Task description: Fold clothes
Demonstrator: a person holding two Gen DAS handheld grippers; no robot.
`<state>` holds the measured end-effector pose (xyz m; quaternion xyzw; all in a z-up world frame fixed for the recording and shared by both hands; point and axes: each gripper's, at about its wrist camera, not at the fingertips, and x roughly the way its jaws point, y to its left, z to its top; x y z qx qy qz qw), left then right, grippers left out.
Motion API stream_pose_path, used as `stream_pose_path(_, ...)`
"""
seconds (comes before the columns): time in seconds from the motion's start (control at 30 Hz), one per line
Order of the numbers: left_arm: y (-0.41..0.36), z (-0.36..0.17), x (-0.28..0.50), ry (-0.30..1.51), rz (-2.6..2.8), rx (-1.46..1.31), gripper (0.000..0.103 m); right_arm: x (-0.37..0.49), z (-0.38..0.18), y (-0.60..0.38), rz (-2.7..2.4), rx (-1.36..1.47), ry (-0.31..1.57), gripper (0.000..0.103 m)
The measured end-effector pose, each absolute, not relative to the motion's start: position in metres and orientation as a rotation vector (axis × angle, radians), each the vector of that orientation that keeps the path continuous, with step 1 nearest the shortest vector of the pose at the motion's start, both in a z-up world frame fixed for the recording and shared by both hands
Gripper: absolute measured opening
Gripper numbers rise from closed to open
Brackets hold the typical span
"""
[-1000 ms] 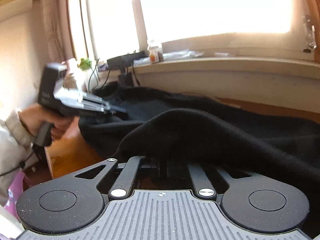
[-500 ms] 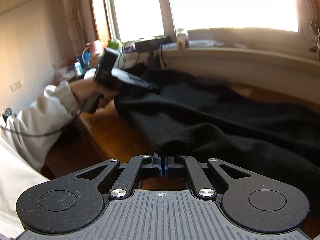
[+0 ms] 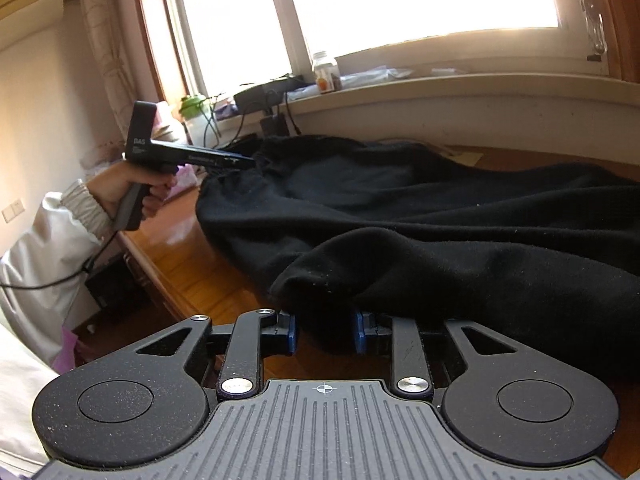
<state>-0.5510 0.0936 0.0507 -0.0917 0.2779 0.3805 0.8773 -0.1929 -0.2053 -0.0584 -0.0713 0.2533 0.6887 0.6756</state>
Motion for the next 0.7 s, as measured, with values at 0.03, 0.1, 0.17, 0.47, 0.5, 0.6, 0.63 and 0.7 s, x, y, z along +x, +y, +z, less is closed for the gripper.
stream_pose_path(0.03, 0.097, 0.05, -0.55, 0.578, 0.787, -0.203, 0.049, -0.193, -0.058, -0.205, 1.548, -0.162, 0.568, 0.027)
stream_pose_path(0.1, 0.099, 0.053, -0.551, 0.549, 0.817, -0.197, 0.046, -0.195, -0.058, -0.203, 1.545, -0.168, 0.562, 0.027)
stream_pose_path(0.17, 0.101, 0.056, -0.552, 0.52, 0.847, -0.191, 0.037, -0.197, -0.058, -0.201, 1.543, -0.176, 0.554, 0.025)
stream_pose_path(0.47, 0.112, 0.072, -0.548, 0.455, 0.942, -0.149, 0.02, -0.204, -0.059, -0.211, 1.624, -0.186, 0.574, 0.005)
stream_pose_path(0.5, 0.113, 0.07, -0.543, 0.491, 0.938, -0.139, 0.022, -0.205, -0.059, -0.212, 1.629, -0.191, 0.573, 0.005)
stream_pose_path(0.6, 0.115, 0.065, -0.533, 0.575, 0.917, -0.134, 0.034, -0.205, -0.059, -0.215, 1.624, -0.197, 0.573, 0.006)
stream_pose_path(0.63, 0.113, 0.065, -0.534, 0.574, 0.918, -0.127, 0.04, -0.205, -0.059, -0.215, 1.623, -0.197, 0.572, 0.006)
stream_pose_path(0.7, 0.106, 0.069, -0.537, 0.552, 0.936, -0.095, 0.046, -0.205, -0.059, -0.214, 1.616, -0.202, 0.571, 0.009)
